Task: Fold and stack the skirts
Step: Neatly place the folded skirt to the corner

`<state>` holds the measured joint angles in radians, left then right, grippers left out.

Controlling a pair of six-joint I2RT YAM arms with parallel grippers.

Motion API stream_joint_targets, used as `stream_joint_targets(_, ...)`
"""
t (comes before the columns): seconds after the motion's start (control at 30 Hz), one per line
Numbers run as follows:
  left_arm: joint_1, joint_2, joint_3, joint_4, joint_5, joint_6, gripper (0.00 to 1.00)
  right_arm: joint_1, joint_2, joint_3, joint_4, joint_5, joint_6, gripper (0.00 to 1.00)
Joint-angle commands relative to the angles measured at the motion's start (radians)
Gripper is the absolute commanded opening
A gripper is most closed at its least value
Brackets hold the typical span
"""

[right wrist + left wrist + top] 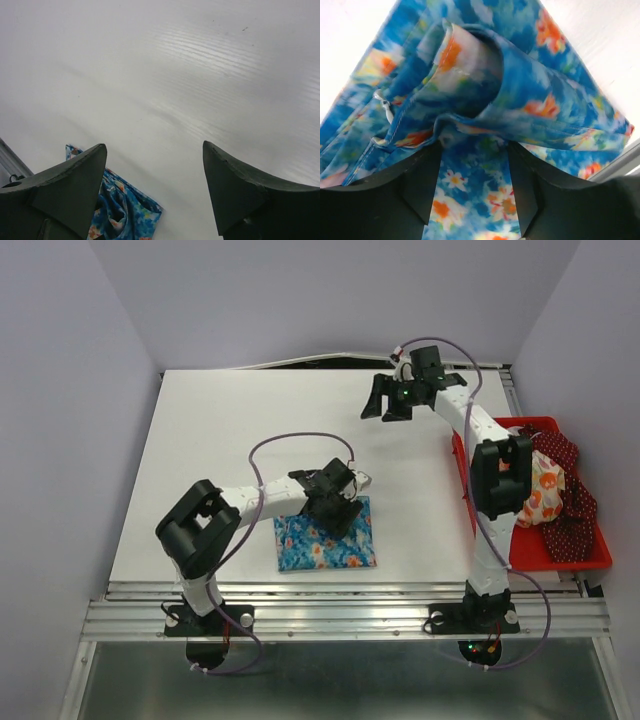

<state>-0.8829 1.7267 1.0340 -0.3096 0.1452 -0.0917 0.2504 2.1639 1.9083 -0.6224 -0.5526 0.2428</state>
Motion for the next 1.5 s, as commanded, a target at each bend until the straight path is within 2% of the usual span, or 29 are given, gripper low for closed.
stream_joint_targets(0.0,0.021,0.111,0.057,-0.06,-0.021,-0.019,0.66,-0.013,-0.15,-0.054,0.018,0.048,-0.031,0.84)
stream_joint_targets(0.07,0.044,0.172,0.093,-0.109,-0.03,0.055,0.64,-0.013,-0.185,-0.071,0.001,0.059,-0.068,0.92)
stream_joint_targets(0.1,0.079,0.189,0.131,-0.165,-0.023,0.14,0.63,-0.013,-0.197,-0.069,-0.017,0.065,-0.082,1.0)
stream_joint_targets(0.23,0.191,0.243,0.219,-0.344,0.04,0.3,0.65,-0.022,-0.217,-0.077,-0.04,0.071,-0.122,1.0)
stream_joint_targets(0.37,0.315,0.162,0.195,-0.402,0.016,0.424,0.69,-0.022,-0.236,-0.086,-0.042,0.057,-0.134,1.0)
stream_joint_targets(0.43,0.395,0.117,0.163,-0.404,-0.012,0.48,0.73,-0.022,-0.242,-0.094,-0.043,0.042,-0.135,1.0)
stream_joint_targets(0.57,0.528,0.037,0.077,-0.413,-0.052,0.604,0.73,-0.022,-0.254,-0.118,-0.048,0.019,-0.142,1.0)
stream_joint_targets(0.63,0.603,-0.019,-0.014,-0.396,-0.067,0.657,0.74,-0.022,-0.268,-0.143,-0.048,0.014,-0.145,1.0)
stream_joint_targets(0.9,0.806,-0.211,-0.302,-0.359,-0.114,0.875,0.74,-0.022,-0.375,-0.308,-0.046,0.016,-0.158,1.0)
stream_joint_targets(1.0,0.846,-0.294,-0.403,-0.324,-0.134,0.978,0.75,-0.022,-0.414,-0.357,-0.045,0.011,-0.154,1.0)
stream_joint_targets(1.07,0.896,-0.331,-0.463,-0.295,-0.186,1.053,0.74,-0.022,-0.429,-0.377,-0.045,0.011,-0.148,1.0)
stream_joint_targets(1.17,0.982,-0.346,-0.479,-0.289,-0.191,1.107,0.73,-0.022,-0.453,-0.4,-0.045,0.01,-0.14,1.0)
stream_joint_targets(1.47,1.16,-0.291,-0.367,-0.296,-0.185,1.276,0.72,-0.022,-0.489,-0.416,-0.048,0.017,-0.142,1.0)
